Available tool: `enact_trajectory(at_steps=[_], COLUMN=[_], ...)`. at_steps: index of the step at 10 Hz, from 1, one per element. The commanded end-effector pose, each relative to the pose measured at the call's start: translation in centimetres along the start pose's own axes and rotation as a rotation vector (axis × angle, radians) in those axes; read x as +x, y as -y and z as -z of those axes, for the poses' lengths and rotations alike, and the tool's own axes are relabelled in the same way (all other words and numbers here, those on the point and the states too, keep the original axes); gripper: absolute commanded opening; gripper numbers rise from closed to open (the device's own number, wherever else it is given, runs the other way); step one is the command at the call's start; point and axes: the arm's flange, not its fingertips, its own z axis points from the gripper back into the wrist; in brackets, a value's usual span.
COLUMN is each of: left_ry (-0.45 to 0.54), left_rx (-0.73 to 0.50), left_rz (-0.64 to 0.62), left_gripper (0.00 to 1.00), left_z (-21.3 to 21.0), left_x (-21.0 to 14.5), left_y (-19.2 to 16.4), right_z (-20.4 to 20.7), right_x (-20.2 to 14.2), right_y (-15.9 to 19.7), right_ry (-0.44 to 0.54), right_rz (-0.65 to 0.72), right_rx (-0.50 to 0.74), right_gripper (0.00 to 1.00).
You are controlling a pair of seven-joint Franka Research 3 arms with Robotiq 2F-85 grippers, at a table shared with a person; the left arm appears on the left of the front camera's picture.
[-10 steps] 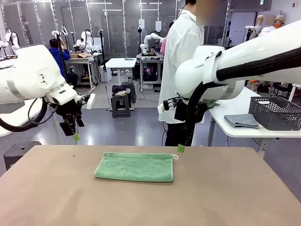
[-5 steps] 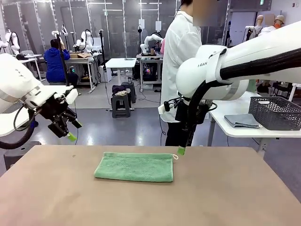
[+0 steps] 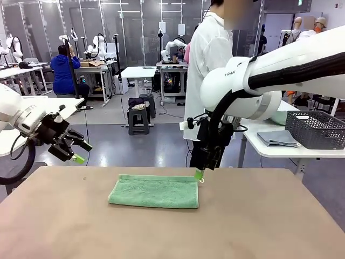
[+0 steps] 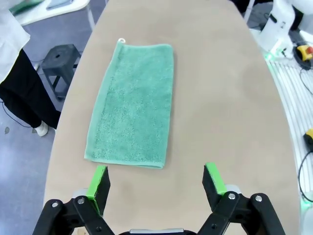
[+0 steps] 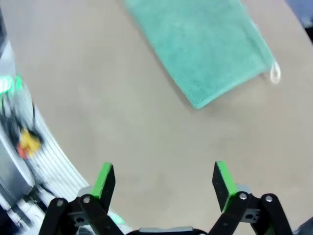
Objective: Fold the towels and place them in the basket.
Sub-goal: When a person lays out a Towel with hook on the table, fold it in half twice.
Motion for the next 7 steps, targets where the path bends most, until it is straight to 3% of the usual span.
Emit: enact_trajectory(at_steps=[1,4,6,7], left_ry=[0.040,0.041,0.044,0.026], left_rx=[0.001,0.010,0.011,0.024], left_rz=[0.006,-0.002,-0.011,-0.007], left_gripper=[0.96,0.96,0.96,0.96], left_z=[-0.20,-0.17,-0.17,-0.05], left_x=[0.13,0.01,-0.20,-0.01], left_y=[-0.65,-1.02,-1.11,-1.09], right_z=[1.08,1.45,1.58,1.66], right_x=[-0.40,-0.99,-0.82,-0.44], right_y=[-0.58,-0.93,-0.95,-0.81], right_ry=[0.084,0.160,0.198,0.171], right_rz=[0.356,0.730,0.822,0.852], right_rx=[-0.006,-0.107,-0.116,-0.052], right_gripper=[1.00,1.00,1.00,1.00])
